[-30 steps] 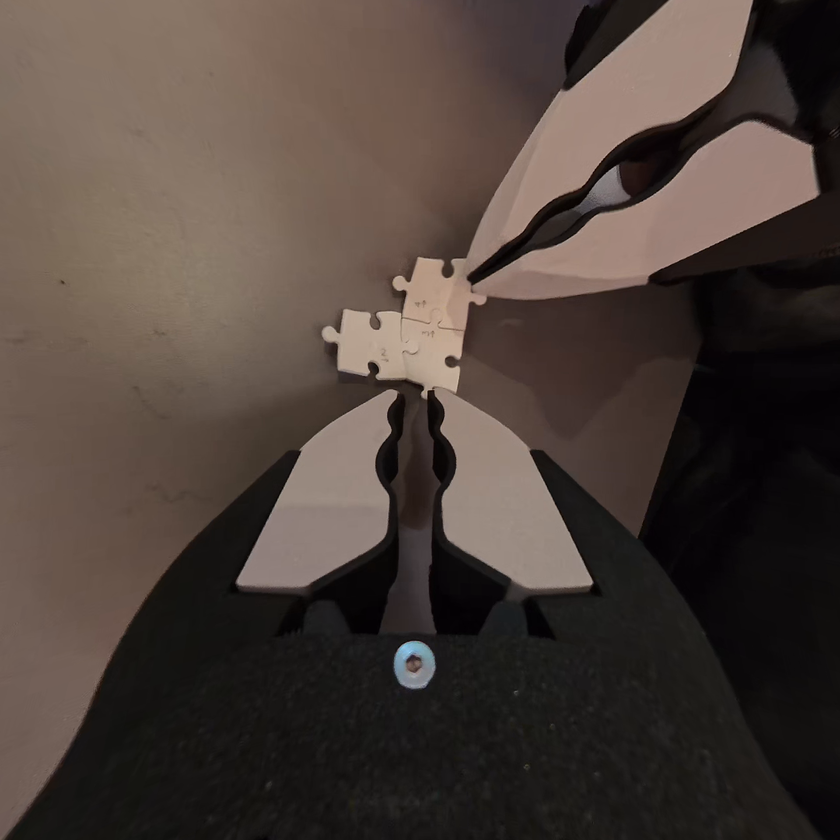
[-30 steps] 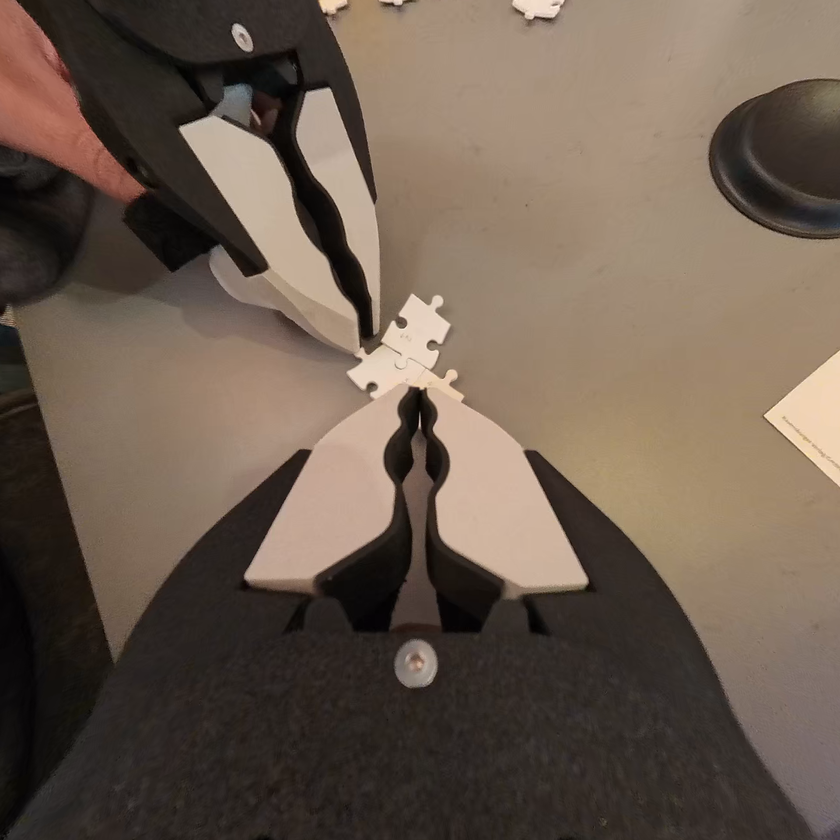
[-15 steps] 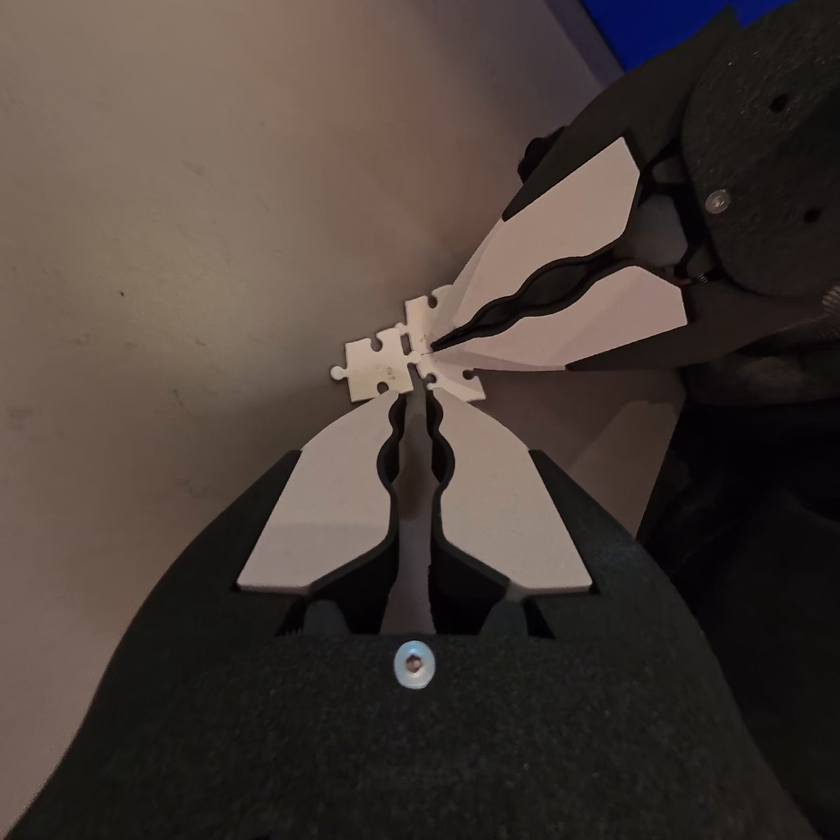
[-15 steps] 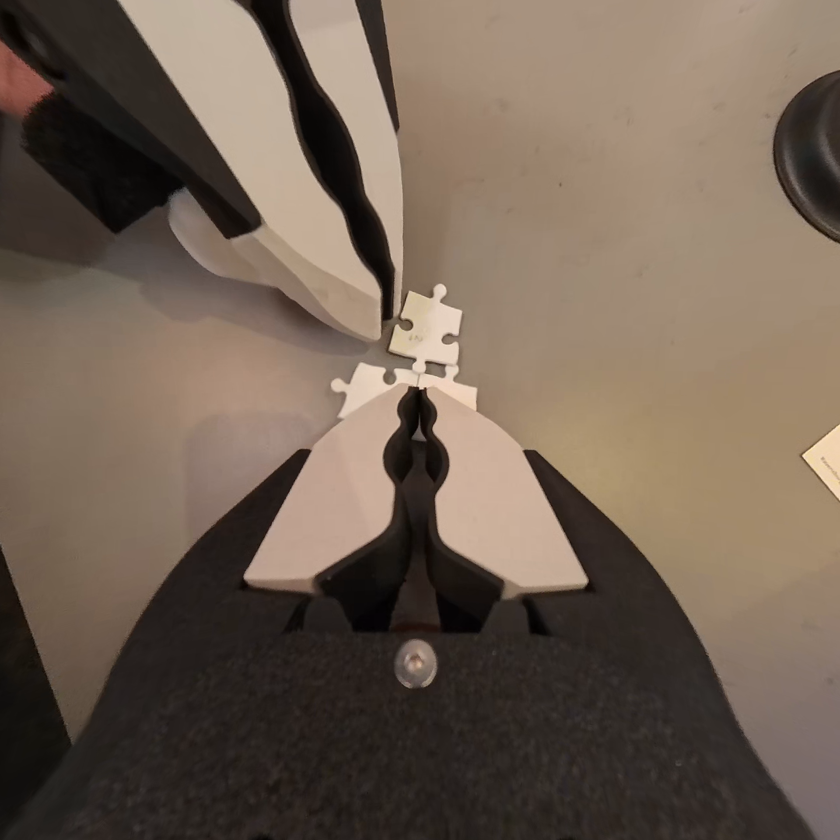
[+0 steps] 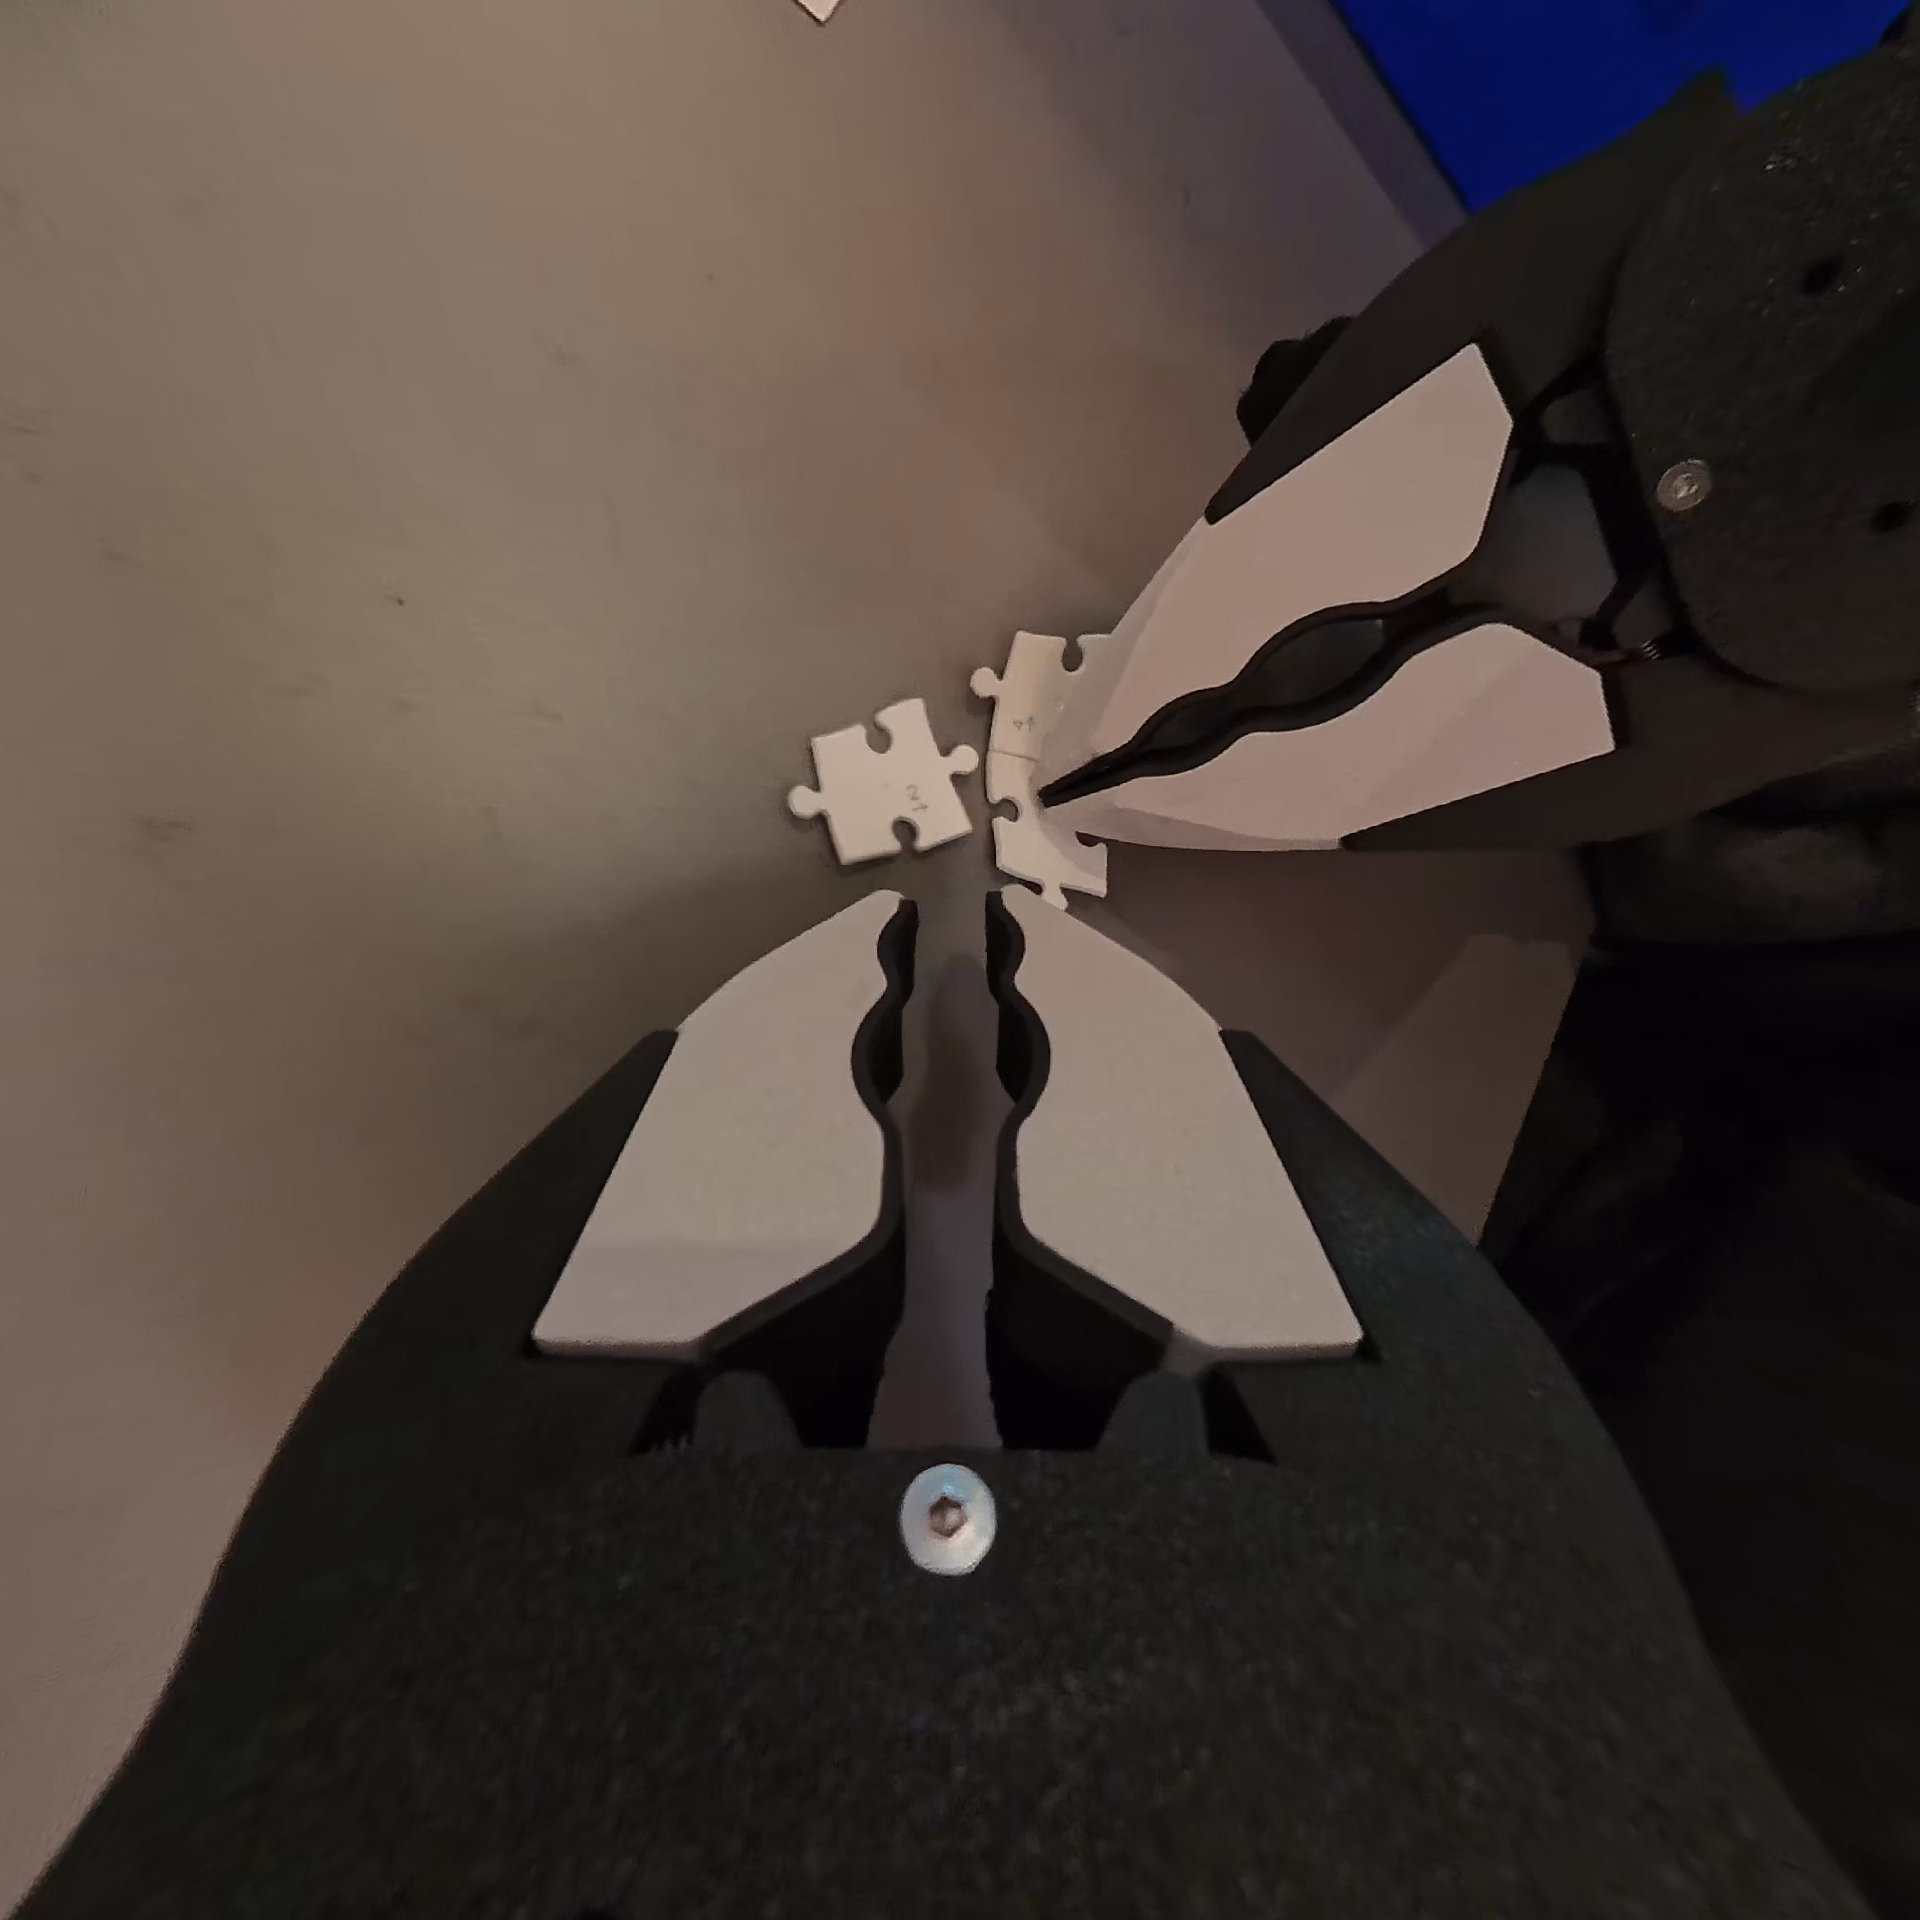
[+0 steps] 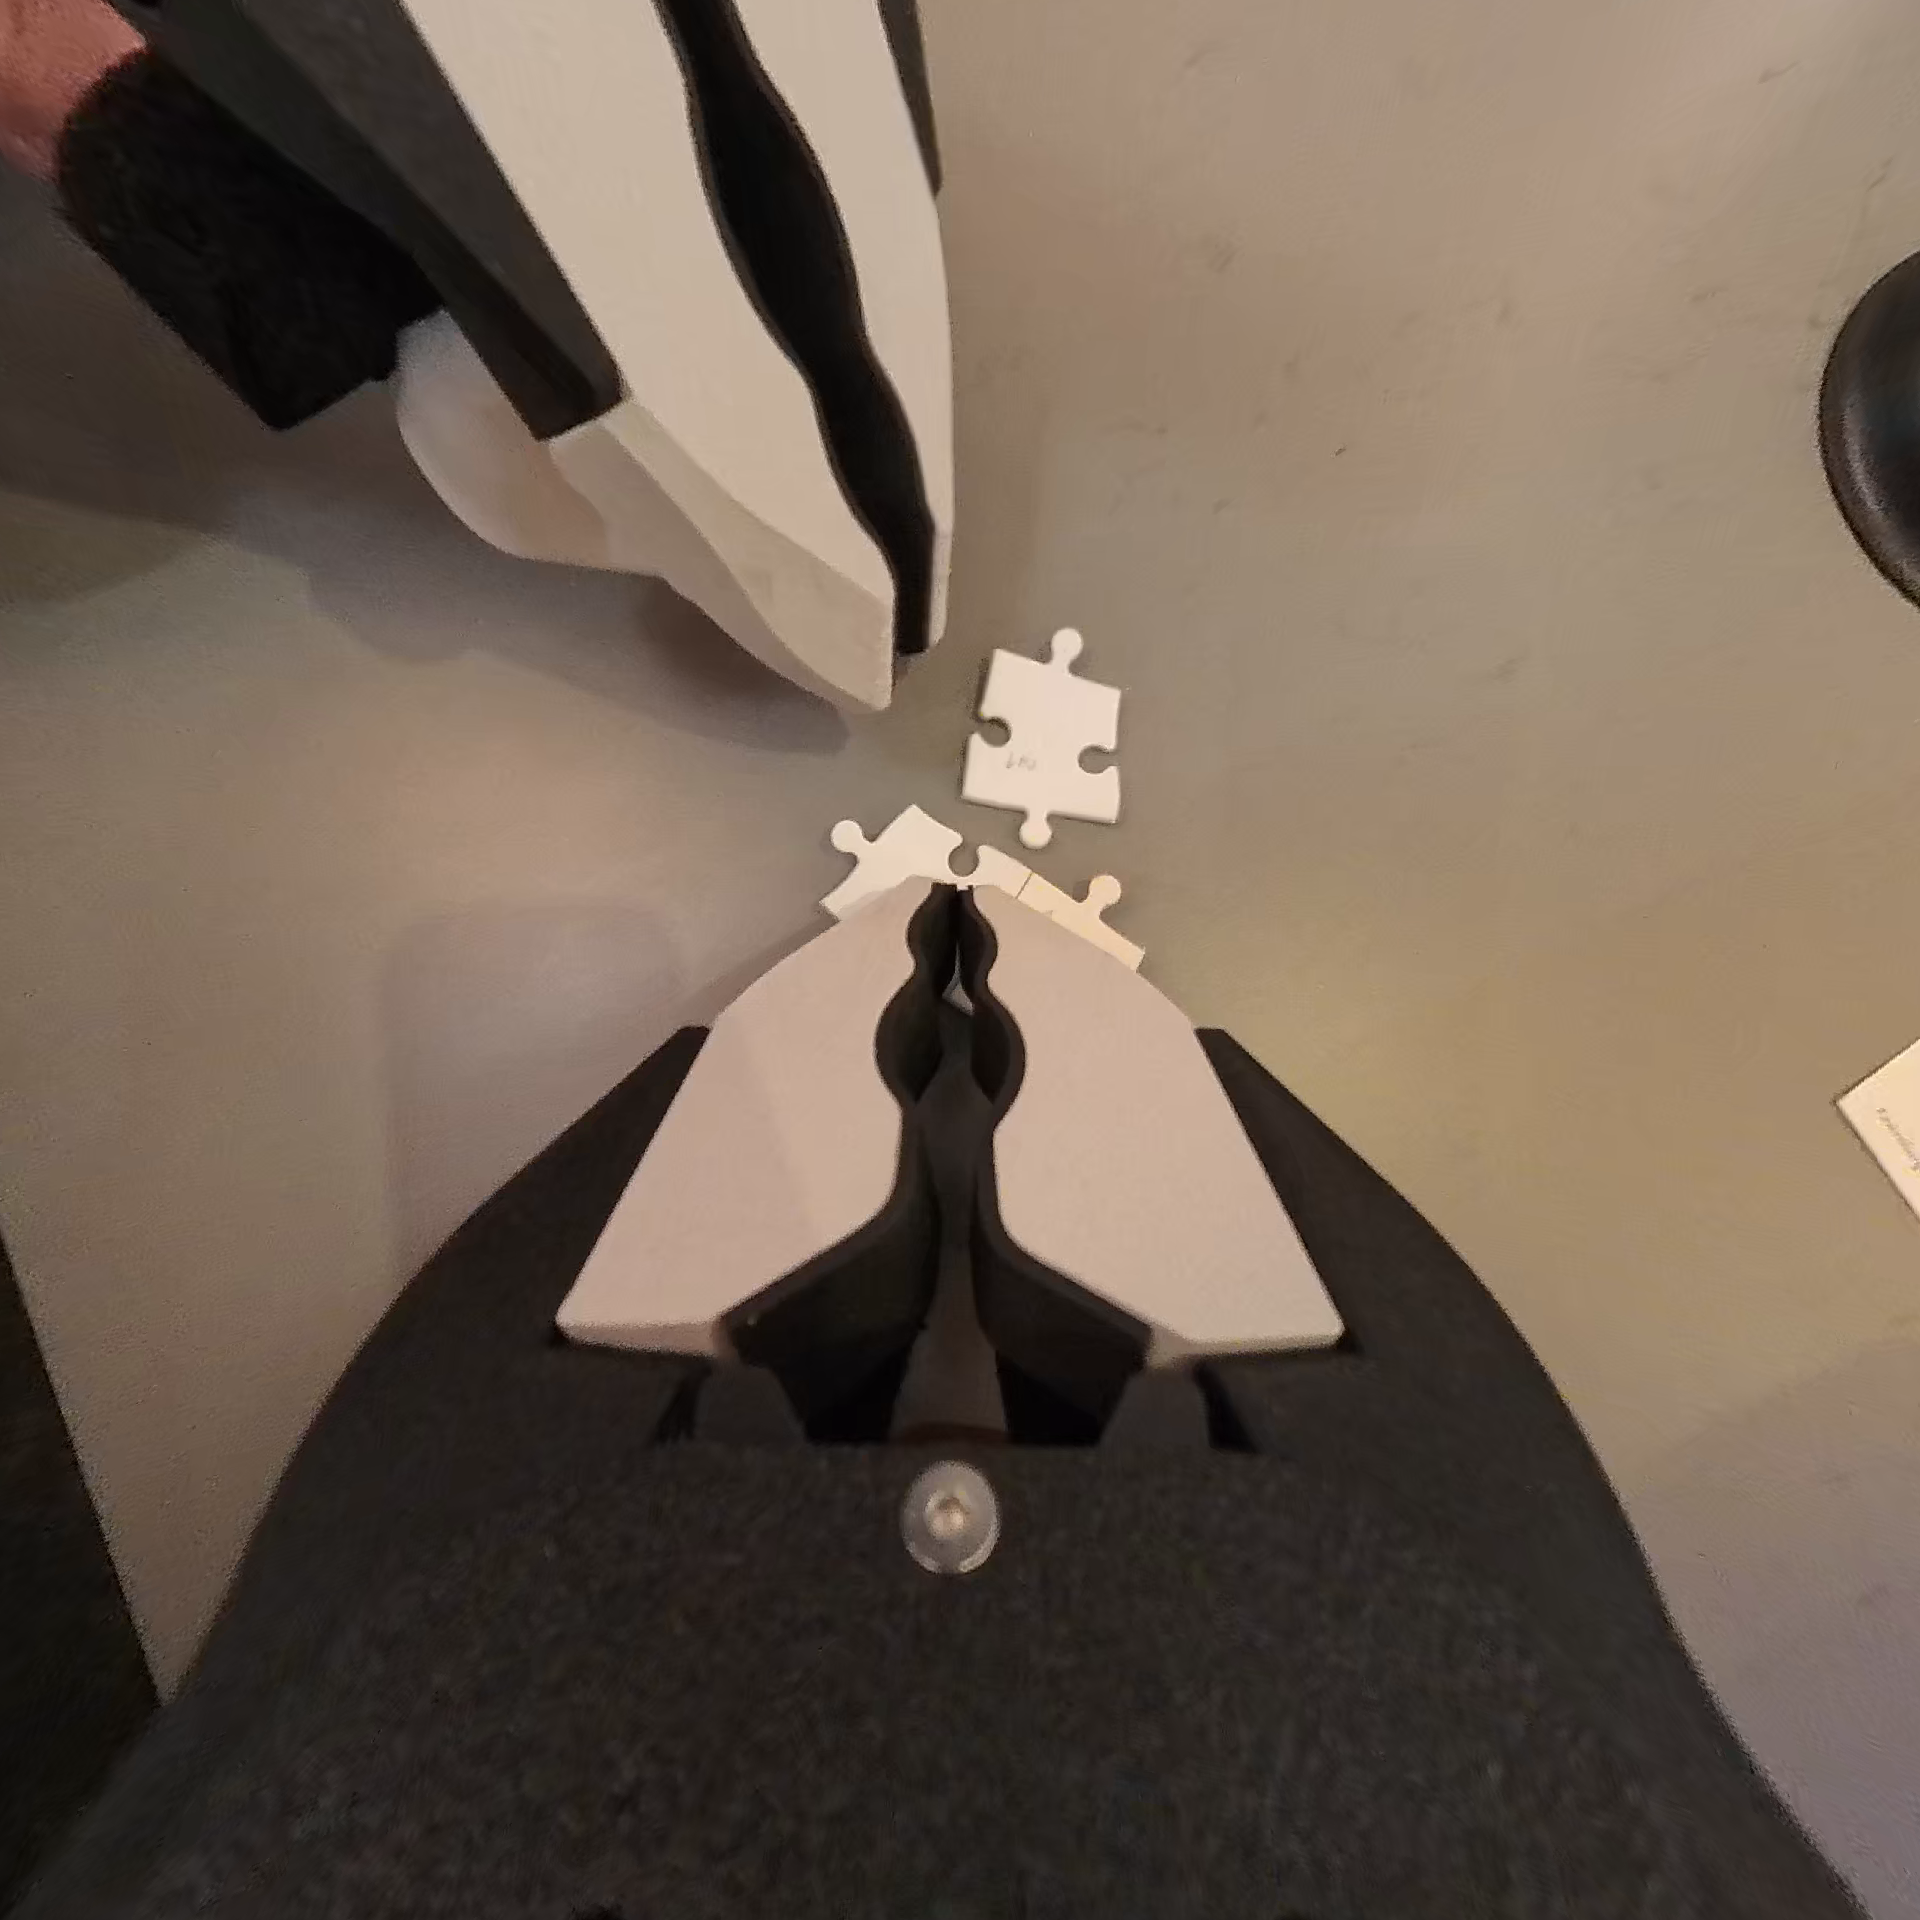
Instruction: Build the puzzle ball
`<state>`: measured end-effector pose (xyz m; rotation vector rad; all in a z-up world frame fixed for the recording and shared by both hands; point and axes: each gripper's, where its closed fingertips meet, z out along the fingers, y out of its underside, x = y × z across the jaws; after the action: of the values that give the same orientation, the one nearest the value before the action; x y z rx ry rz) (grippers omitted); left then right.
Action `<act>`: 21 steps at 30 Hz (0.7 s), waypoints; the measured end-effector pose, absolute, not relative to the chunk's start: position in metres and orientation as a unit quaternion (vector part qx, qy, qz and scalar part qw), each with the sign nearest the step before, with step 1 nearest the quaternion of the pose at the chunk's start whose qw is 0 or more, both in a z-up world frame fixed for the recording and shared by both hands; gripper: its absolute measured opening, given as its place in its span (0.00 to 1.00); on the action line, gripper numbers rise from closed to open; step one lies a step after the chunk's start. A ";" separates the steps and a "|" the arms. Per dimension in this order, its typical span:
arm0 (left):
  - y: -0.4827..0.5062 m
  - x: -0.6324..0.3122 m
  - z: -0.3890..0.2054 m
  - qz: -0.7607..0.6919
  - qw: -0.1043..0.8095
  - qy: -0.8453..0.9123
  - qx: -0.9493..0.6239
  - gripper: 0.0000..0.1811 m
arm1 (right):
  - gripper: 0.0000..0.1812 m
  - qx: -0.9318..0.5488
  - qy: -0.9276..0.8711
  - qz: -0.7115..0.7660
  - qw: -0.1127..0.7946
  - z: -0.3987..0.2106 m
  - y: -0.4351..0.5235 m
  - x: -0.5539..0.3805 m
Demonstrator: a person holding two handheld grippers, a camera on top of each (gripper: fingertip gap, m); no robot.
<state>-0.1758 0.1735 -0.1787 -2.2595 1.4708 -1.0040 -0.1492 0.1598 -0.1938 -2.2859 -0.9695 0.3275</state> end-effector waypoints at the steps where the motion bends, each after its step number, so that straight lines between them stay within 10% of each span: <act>1: 0.176 -0.175 -0.179 -0.344 0.134 0.507 -0.779 0.07 | 0.00 -0.866 -0.369 0.127 0.312 -0.194 0.160 -0.149; 21: 0.189 -0.166 -0.191 -0.263 0.203 0.693 -0.639 0.29 | 0.00 -0.839 -0.303 0.230 0.389 -0.167 0.132 -0.140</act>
<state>-0.1658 0.1893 -0.1906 -1.7844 1.9349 -0.7326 -0.1401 0.1317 -0.1665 -2.1332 -0.7705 0.5848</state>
